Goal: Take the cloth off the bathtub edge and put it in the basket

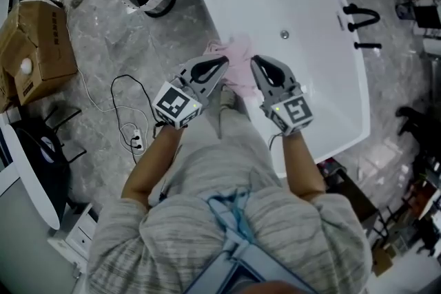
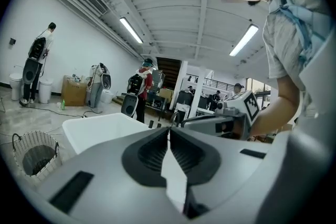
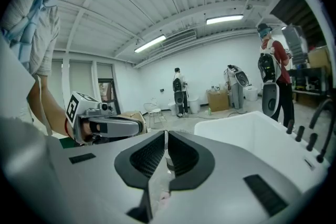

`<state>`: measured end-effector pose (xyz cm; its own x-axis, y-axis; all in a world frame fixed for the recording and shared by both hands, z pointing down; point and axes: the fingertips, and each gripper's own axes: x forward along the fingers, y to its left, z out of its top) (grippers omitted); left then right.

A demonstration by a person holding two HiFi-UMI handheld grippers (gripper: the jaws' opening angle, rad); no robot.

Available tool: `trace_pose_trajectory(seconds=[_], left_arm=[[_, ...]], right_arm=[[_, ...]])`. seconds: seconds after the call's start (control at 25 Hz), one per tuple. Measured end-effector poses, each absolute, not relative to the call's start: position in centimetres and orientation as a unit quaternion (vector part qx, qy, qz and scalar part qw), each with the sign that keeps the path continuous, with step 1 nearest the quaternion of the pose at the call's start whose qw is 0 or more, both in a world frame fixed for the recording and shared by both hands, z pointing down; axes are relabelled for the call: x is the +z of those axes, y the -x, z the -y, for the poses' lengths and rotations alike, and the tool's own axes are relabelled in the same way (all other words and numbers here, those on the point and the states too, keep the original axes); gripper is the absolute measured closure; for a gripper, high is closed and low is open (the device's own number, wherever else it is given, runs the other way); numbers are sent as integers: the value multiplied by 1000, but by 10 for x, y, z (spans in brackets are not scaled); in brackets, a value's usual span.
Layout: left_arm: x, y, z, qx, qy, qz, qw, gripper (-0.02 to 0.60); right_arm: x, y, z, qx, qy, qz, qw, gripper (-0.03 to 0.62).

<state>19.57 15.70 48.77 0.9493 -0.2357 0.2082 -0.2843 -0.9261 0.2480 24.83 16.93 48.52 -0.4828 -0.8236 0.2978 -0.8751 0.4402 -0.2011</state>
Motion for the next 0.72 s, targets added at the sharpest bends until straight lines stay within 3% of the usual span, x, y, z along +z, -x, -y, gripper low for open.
trace_pose_trajectory(seconds=[0.4, 0.72], left_arm=[[542, -203, -159, 120, -974, 102, 163, 576], [585, -214, -166, 161, -971, 74, 161, 556]], right_arm=[[546, -248, -172, 190, -492, 841, 122, 588], [586, -248, -179, 239, -483, 830, 144, 487]])
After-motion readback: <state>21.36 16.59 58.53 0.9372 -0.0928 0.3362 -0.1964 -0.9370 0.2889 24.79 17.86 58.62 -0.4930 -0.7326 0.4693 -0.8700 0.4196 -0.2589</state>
